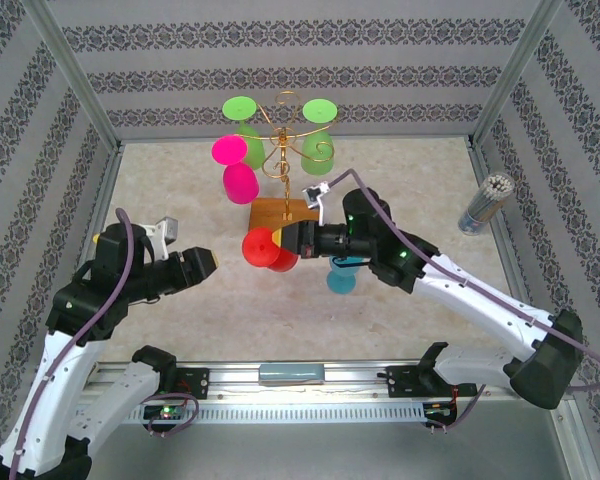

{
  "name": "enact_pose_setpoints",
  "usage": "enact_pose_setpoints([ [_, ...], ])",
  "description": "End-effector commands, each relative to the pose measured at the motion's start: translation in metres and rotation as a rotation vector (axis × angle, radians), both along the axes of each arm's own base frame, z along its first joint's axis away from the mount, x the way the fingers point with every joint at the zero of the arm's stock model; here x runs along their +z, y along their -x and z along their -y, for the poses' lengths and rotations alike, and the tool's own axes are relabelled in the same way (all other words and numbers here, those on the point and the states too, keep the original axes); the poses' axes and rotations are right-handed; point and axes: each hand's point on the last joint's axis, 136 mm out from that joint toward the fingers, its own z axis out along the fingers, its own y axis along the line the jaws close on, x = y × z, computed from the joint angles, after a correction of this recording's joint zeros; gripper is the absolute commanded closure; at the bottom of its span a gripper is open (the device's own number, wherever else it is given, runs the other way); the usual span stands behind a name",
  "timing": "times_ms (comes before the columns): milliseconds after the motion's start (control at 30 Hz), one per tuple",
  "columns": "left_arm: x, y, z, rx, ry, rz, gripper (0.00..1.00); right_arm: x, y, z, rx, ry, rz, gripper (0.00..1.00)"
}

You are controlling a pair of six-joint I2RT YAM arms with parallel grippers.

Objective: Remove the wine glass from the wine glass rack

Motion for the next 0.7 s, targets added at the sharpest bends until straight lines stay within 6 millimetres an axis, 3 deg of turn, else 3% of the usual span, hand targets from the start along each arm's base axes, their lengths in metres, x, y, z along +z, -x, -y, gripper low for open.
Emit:
enact_pose_setpoints([
  [0, -0.018, 0.01, -0.004, 0.02, 0.004, -0.076, 0.44, -0.009, 0.008, -0.011, 0.036, 0.056, 0.137, 1.0],
  [167, -0.028, 0.012, 0.0, 0.022, 0.041, -0.115, 0.44, -0.027, 0.029, -0.028, 0.084, 0.142, 0.293, 1.0],
  [333, -0.036, 0.013, 0.005, 0.007, 0.046, -0.172, 0.44, -0.05, 0.037, -0.037, 0.082, 0.27, 0.442, 1.0],
  [667, -0.054, 0.011, 0.016, -0.024, 0.067, -0.313, 0.43, -0.093, 0.036, -0.04, 0.012, 0.525, 0.711, 1.0],
])
